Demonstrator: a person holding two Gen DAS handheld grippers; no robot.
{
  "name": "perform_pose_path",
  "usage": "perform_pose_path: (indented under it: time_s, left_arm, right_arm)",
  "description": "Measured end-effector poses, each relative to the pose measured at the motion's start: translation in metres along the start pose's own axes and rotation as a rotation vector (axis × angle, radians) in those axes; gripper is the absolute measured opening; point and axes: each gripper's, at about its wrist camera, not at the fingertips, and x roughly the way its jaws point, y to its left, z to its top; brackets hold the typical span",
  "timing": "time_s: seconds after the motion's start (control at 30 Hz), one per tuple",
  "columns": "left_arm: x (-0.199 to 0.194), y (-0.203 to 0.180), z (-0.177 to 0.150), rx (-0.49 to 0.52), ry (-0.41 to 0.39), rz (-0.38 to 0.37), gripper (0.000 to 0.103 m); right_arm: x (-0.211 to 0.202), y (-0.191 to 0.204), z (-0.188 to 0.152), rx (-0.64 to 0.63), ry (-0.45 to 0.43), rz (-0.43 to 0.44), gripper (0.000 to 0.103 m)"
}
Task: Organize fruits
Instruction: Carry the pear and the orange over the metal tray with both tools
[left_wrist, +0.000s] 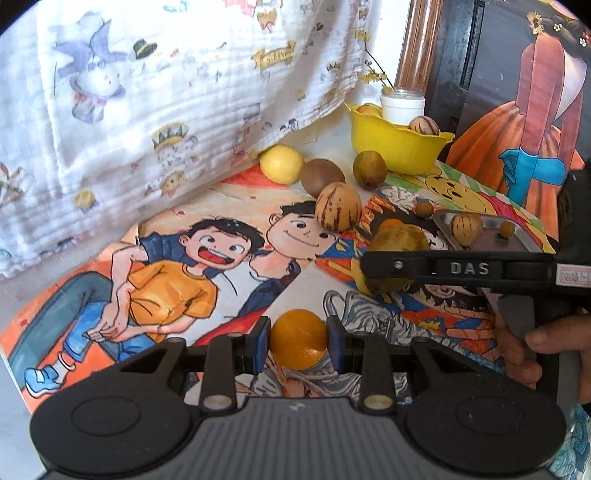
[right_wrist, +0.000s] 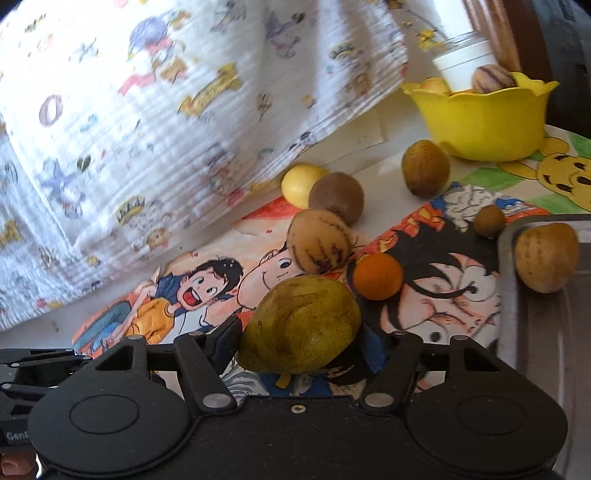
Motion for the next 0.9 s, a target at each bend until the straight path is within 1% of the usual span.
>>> perform_pose_path:
  time_s: [0.17,0.3,0.5,0.6,0.77,0.9]
  left_arm:
    - [-0.010,-0.011,0.015,0.019,-0.018,-0.001,0.035]
    - [-0.019,-0.029,0.033,0.043,-0.039,-0.025,0.035]
    - [-0.021,-0.070,0.060,0.079,-0.097,-0.081,0.035]
    - [-0.012,-0.093,0.068,0.091,-0.110,-0.127,0.035]
    - [0.014,-0.132,0.074,0.109,-0.098,-0.189,0.035]
    - [0.039,-0.159,0.074,0.139,-0.098,-0.222,0.035]
  right_arm:
    - [-0.031,-0.010,0.009,0.023,-0.055,0.015,0.069]
    - [-0.062,-0.025,0.016,0.041,-0.085,-0.001,0.069]
    - [-0.110,-0.060,0.020,0.052,-0.127,-0.082,0.069]
    - [-0.128,-0.084,0.018,0.060,-0.142,-0.135,0.069]
    - [-0.151,-0.125,0.011,0.041,-0.164,-0.231,0.069]
    - [-0.155,-0.153,0.004,0.051,-0.174,-0.270,0.069]
